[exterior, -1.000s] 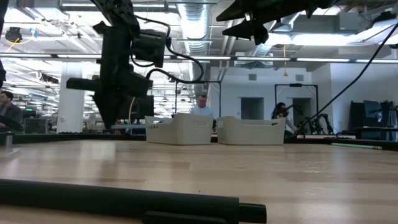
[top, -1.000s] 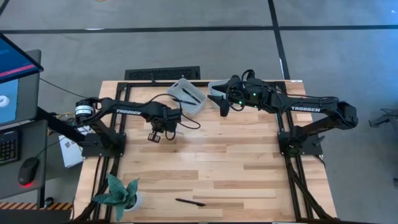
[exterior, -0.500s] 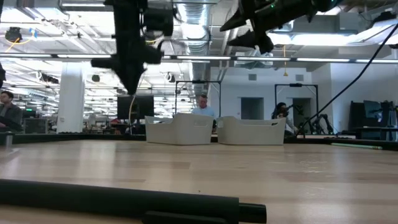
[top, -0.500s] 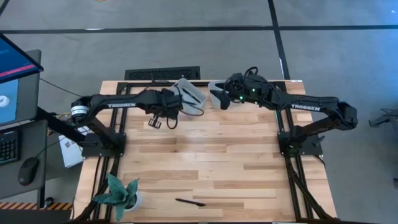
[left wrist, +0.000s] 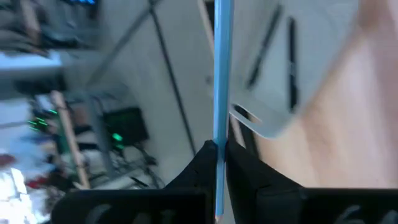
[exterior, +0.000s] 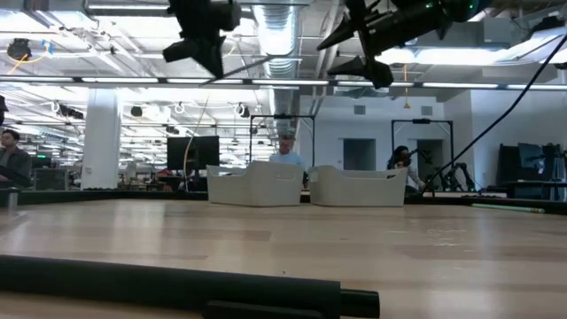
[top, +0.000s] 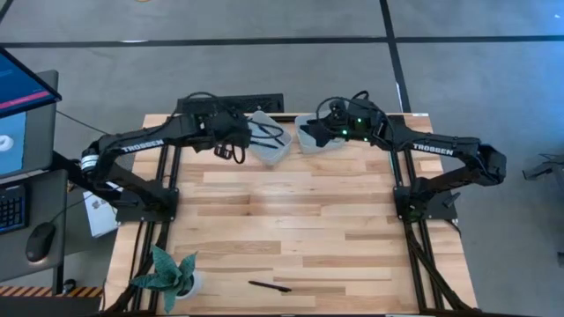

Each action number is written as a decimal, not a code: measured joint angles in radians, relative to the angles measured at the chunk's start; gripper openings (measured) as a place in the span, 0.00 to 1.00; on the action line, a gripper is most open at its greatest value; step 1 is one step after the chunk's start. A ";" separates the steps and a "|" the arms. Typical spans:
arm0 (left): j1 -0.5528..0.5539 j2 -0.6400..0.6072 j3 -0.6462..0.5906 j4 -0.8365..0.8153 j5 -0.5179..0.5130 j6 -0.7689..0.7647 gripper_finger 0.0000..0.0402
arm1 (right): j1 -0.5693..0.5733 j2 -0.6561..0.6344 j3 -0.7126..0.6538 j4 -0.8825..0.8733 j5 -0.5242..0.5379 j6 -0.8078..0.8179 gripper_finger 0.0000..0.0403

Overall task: Sort pens & pencils
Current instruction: Put the light blue pencil into the right gray bin

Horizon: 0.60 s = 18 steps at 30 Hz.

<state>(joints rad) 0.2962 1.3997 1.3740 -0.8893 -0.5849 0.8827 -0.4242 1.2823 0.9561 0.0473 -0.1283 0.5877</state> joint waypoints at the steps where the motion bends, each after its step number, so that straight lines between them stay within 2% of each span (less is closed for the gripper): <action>1: 0.000 -0.004 0.000 0.031 0.001 0.027 0.02 | -0.003 0.000 0.000 0.004 -0.017 0.016 0.69; 5: 0.000 -0.005 0.000 0.116 0.014 0.142 0.02 | -0.005 0.000 0.000 0.027 -0.083 0.086 0.69; 11: 0.000 -0.004 -0.003 0.251 0.103 0.259 0.04 | -0.004 0.000 0.000 0.077 -0.207 0.164 0.69; 18: -0.005 -0.004 -0.002 0.335 0.162 0.345 0.02 | 0.013 0.000 0.000 0.121 -0.213 0.191 0.69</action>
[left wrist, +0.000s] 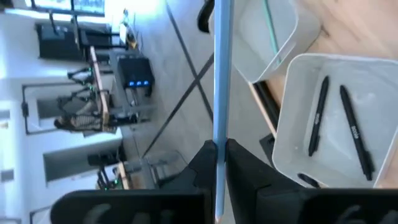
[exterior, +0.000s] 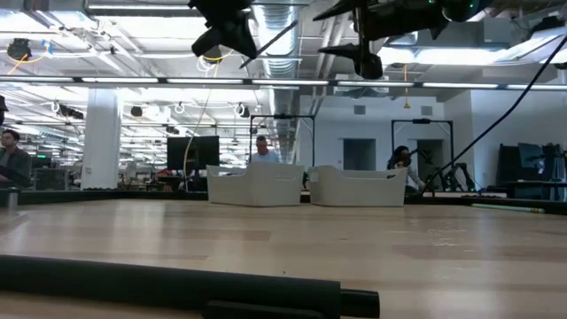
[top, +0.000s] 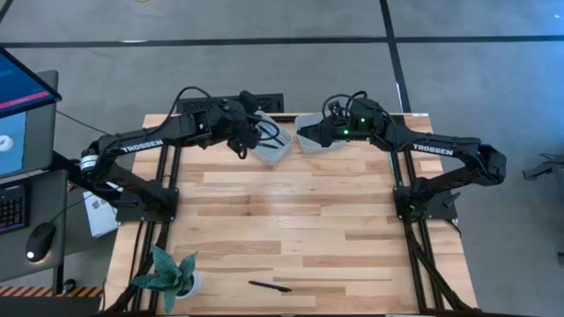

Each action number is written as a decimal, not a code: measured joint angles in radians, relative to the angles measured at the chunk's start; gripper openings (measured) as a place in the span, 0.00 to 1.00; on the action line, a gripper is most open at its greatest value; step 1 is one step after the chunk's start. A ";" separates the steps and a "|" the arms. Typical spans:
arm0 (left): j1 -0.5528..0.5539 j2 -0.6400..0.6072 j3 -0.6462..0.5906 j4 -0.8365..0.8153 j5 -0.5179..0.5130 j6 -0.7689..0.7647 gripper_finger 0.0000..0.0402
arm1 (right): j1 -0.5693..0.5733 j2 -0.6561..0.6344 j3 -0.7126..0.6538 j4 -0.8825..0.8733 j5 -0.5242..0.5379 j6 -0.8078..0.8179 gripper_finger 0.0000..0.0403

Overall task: Sort pens & pencils
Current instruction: Put the light blue pencil into the right gray bin

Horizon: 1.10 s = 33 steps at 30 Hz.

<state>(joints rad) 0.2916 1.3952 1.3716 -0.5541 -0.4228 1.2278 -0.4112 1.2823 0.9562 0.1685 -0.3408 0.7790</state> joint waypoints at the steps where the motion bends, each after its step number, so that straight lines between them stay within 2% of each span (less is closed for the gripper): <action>1: -0.002 0.000 0.000 0.000 0.009 0.003 0.02 | 0.005 0.000 0.000 0.019 0.000 0.010 0.69; 4: -0.010 0.000 0.000 0.008 0.024 0.014 0.02 | 0.012 0.000 0.000 0.054 -0.003 0.019 0.69; 10: -0.030 0.000 0.000 0.076 0.025 0.099 0.02 | 0.011 0.000 0.000 0.076 -0.004 0.179 0.69; 15: -0.037 0.022 -0.001 0.109 0.028 0.183 0.02 | 0.040 0.000 0.000 0.101 -0.007 0.241 0.69; 25: -0.040 0.082 -0.001 0.228 0.056 0.305 0.02 | 0.097 0.000 0.000 0.105 0.006 0.242 0.69; 29: -0.046 0.079 0.003 0.225 0.071 0.297 0.02 | 0.100 0.000 0.000 0.069 0.056 0.211 0.69; 33: -0.059 0.077 0.005 0.223 0.072 0.295 0.02 | 0.099 0.000 0.000 0.067 0.062 0.208 0.69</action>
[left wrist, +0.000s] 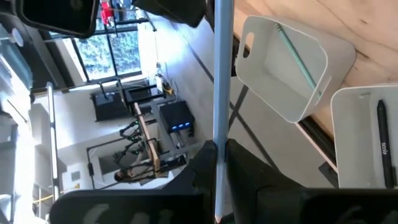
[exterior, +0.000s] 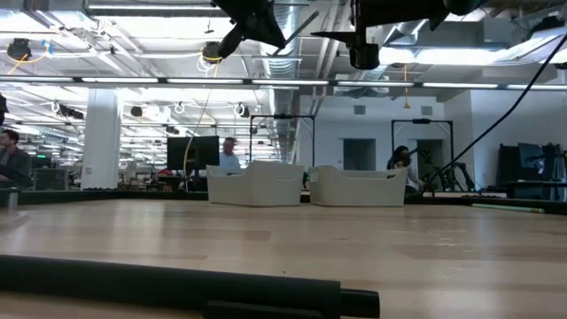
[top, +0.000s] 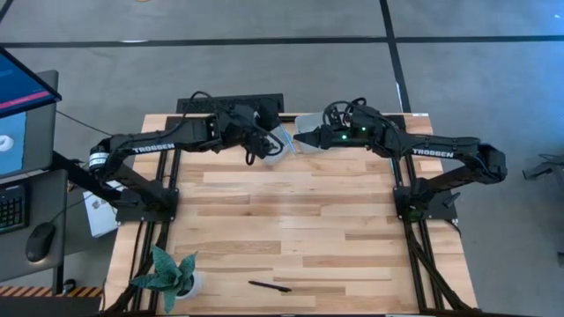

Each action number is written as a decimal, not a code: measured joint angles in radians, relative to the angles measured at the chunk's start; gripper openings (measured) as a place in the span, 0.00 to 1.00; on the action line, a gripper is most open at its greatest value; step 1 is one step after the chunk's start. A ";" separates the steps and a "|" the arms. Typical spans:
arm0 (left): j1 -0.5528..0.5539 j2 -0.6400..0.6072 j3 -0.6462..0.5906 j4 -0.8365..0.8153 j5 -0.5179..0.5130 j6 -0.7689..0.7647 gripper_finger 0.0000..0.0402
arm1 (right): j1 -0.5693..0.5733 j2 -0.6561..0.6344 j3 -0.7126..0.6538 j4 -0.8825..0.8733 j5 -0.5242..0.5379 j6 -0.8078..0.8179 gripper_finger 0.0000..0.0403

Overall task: Sort pens & pencils
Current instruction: Put the light blue pencil into the right gray bin

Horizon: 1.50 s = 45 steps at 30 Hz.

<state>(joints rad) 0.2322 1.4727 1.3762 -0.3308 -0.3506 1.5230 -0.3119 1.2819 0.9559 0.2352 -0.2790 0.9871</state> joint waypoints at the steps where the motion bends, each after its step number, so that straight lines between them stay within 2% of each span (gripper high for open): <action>1: -0.006 0.000 0.000 0.001 0.000 0.000 0.02 | -0.002 0.002 0.000 -0.002 0.000 0.000 0.69; 9: -0.029 0.000 0.000 0.039 -0.001 0.006 0.02 | 0.003 0.085 0.001 0.021 -0.013 0.042 0.69; 13: -0.028 0.001 0.001 0.030 0.000 0.002 0.02 | 0.018 0.132 0.000 0.119 -0.045 0.058 0.69; 16: -0.028 0.001 0.001 0.025 -0.002 0.000 0.02 | 0.019 0.147 0.001 0.179 -0.075 0.064 0.69; 24: -0.028 0.001 0.001 -0.018 -0.027 0.000 0.02 | 0.017 0.146 0.001 0.178 -0.076 0.061 0.66; 29: -0.028 0.001 0.001 -0.043 -0.041 -0.001 0.02 | 0.015 0.145 0.001 0.178 -0.076 0.061 0.56; 39: -0.022 0.001 0.001 -0.031 -0.038 -0.011 0.02 | 0.015 0.145 0.000 0.174 -0.083 0.061 0.26; 45: -0.017 -0.001 0.003 -0.027 -0.043 -0.017 0.02 | 0.014 0.145 -0.001 0.164 -0.082 0.071 0.16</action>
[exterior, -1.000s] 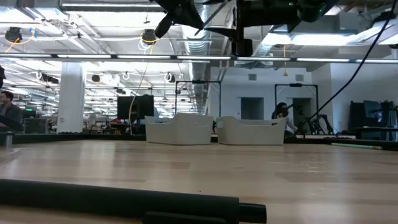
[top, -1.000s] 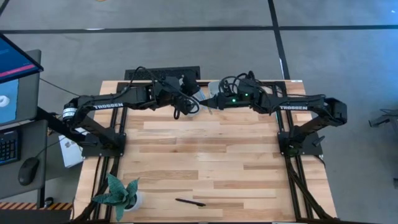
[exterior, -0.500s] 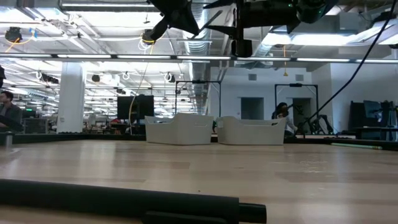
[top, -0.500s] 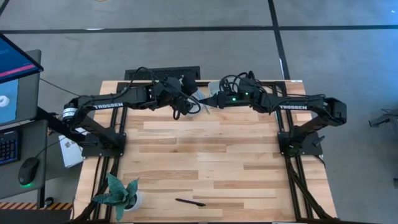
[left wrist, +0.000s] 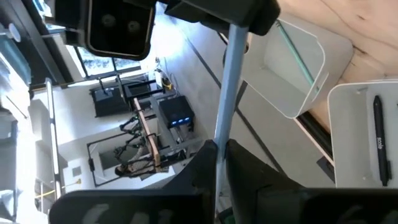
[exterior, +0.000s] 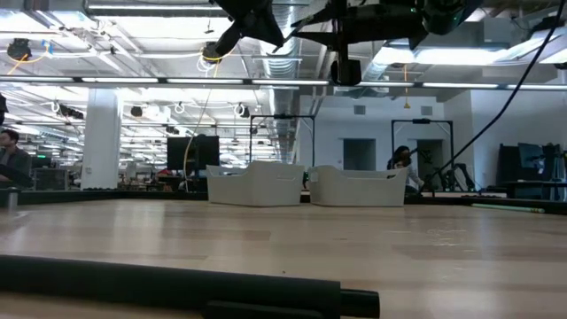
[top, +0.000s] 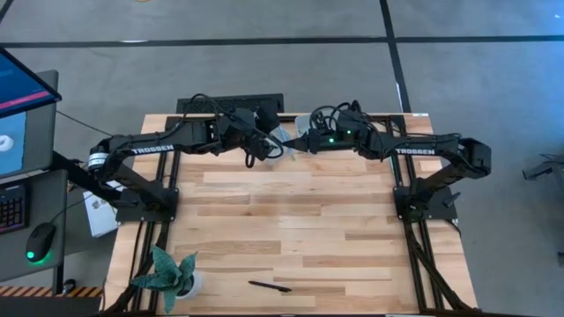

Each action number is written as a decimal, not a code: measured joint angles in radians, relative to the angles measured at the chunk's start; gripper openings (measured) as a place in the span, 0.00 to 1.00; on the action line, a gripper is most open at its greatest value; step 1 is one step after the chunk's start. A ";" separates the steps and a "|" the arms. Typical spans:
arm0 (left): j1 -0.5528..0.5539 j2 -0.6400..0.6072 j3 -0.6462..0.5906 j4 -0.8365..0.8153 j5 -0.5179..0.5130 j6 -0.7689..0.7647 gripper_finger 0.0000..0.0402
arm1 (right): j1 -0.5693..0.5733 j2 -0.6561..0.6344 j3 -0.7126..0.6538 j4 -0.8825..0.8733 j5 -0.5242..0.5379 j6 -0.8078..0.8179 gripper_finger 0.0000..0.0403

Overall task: Sort pens & pencils
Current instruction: Put the light blue pencil into the right gray bin

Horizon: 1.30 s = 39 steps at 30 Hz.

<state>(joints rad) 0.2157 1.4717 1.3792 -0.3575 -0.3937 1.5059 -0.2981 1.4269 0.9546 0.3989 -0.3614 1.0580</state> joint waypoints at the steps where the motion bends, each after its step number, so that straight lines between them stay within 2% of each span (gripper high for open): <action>1: 0.000 0.000 0.000 0.002 -0.001 0.000 0.03 | 0.000 0.000 0.000 -0.001 0.000 0.000 0.16; 11: 0.000 0.001 0.000 0.018 0.006 -0.014 0.11 | 0.000 0.000 0.000 -0.010 -0.001 -0.020 0.15; 21: 0.000 0.004 -0.003 0.001 0.004 0.004 0.13 | 0.002 0.000 0.001 0.003 -0.008 -0.042 0.14; 30: 0.000 0.004 -0.003 0.014 -0.005 -0.007 0.26 | 0.002 0.000 0.002 0.003 -0.008 -0.043 0.14; 39: 0.038 0.001 -0.003 0.043 -0.119 0.025 0.31 | 0.002 0.000 0.002 -0.002 -0.007 -0.041 0.14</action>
<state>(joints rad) 0.2540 1.4725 1.3758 -0.3148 -0.5129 1.5307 -0.2962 1.4265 0.9567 0.3966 -0.3687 1.0168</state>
